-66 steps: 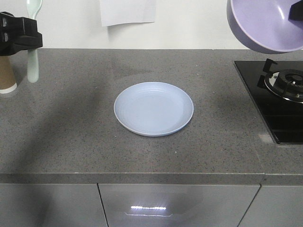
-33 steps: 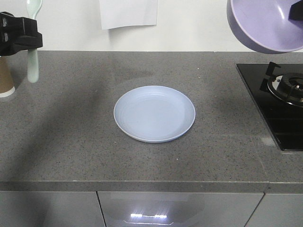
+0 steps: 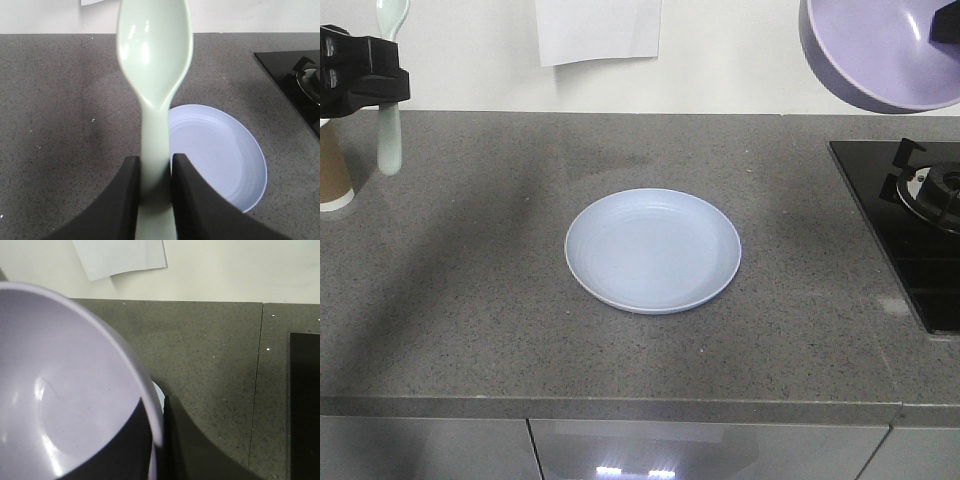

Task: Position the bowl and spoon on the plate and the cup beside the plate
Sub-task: 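Approach the plate and stop with it centred in front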

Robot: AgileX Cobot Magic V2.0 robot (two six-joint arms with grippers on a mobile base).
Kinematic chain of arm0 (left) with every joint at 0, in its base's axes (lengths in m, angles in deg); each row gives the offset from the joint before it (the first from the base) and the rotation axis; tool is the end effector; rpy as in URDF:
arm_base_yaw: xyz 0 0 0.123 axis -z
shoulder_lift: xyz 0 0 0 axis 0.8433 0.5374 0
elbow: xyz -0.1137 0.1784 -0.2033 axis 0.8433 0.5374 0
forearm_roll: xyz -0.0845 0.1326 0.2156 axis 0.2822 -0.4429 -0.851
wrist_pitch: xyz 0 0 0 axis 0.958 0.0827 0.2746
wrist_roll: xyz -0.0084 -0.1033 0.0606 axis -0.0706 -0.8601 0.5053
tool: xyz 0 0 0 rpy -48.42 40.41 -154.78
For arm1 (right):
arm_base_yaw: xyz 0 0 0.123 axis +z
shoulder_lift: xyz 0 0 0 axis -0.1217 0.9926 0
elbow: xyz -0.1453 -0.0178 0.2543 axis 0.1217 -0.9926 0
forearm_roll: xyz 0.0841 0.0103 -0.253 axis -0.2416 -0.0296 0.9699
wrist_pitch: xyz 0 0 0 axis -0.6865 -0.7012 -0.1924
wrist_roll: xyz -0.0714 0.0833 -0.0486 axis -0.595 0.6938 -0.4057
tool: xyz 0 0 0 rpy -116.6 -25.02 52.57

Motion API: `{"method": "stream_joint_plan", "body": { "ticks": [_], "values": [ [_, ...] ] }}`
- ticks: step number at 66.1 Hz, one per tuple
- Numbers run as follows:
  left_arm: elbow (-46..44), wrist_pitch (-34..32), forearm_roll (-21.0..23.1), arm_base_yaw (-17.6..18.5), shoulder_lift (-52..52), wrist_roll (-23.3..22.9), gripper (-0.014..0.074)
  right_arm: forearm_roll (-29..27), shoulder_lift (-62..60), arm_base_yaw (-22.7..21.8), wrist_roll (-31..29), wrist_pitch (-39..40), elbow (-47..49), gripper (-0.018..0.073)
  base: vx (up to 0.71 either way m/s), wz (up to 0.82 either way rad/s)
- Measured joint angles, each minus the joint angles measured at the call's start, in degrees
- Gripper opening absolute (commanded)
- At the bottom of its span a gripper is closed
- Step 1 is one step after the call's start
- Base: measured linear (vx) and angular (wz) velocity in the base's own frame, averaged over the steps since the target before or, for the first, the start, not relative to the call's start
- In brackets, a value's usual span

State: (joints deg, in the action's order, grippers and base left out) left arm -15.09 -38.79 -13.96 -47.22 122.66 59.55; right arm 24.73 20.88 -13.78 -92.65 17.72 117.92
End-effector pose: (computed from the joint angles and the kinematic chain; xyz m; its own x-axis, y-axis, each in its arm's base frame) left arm 0.2860 -0.0789 0.4339 -0.5833 -0.1078 -0.8051 0.2392 0.9244 -0.2971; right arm 0.2916 0.0119 0.4688 -0.5217 0.0286 -0.8526 -0.2337 0.9564 0.1751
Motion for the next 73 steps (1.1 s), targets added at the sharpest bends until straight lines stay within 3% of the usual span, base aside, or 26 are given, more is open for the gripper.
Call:
{"method": "stream_joint_plan", "body": {
  "ticks": [73],
  "values": [
    [0.00, 0.00, 0.00, 0.00, 0.00, 0.00, -0.0006, 0.00, 0.00, 0.00, 0.00, 0.00, 0.00, -0.0010, 0.03, 0.02]
  ]
}}
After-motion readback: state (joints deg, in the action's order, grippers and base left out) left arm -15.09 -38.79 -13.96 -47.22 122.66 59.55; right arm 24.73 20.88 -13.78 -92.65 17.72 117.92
